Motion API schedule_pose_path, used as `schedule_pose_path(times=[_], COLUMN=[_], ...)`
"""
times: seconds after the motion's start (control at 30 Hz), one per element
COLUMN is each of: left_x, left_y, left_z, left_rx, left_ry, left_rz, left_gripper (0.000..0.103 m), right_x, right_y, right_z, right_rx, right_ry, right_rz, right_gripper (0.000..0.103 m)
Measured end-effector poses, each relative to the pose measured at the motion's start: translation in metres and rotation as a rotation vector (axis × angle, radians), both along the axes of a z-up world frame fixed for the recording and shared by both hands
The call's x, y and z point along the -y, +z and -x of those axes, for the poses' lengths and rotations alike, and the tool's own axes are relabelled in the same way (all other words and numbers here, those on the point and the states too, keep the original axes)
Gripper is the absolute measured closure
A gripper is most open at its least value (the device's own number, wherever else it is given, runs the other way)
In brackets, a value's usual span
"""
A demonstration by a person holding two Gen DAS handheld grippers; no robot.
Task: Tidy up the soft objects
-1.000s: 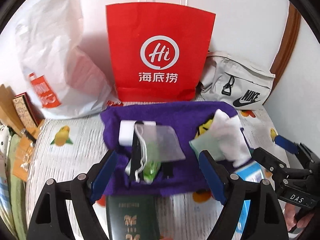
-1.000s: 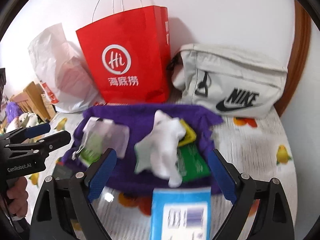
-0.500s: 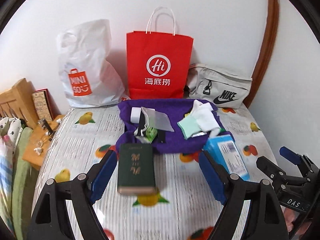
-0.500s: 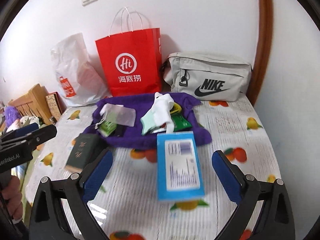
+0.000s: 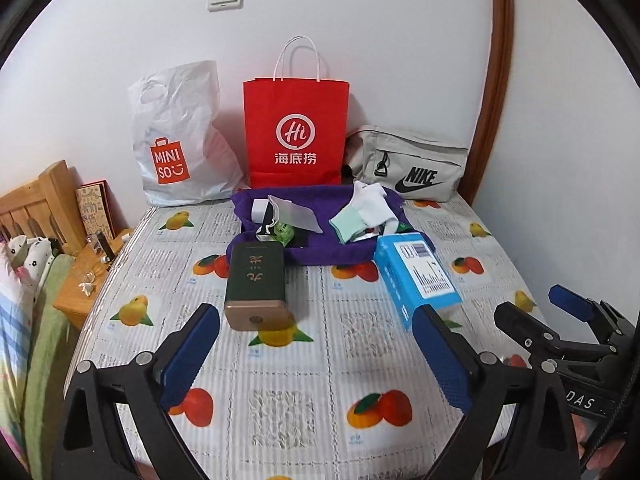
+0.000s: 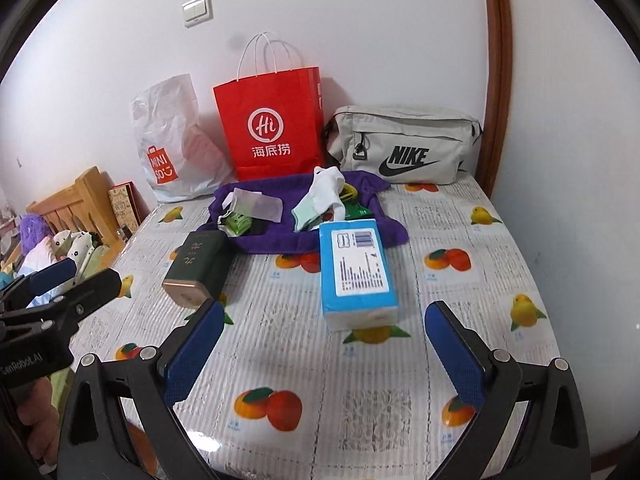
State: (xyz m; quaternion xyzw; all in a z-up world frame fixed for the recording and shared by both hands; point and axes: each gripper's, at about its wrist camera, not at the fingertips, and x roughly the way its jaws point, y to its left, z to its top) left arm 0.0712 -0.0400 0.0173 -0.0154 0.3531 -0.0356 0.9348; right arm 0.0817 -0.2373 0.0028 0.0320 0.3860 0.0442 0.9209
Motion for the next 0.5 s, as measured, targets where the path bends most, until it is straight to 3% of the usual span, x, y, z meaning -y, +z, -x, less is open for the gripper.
schedule_pose_path(times=[0.5], left_x=[-0.009], left_y=[0.002], left_z=[0.019], left_rx=[0.011], left_ry=[0.025], left_rz=[0.007], left_gripper=[0.004], right_x=[0.002], right_y=[0.004], right_z=[0.023], right_rx=[0.026], right_ry=[-0.013], right_rz=[0.029], right_gripper=[0.004])
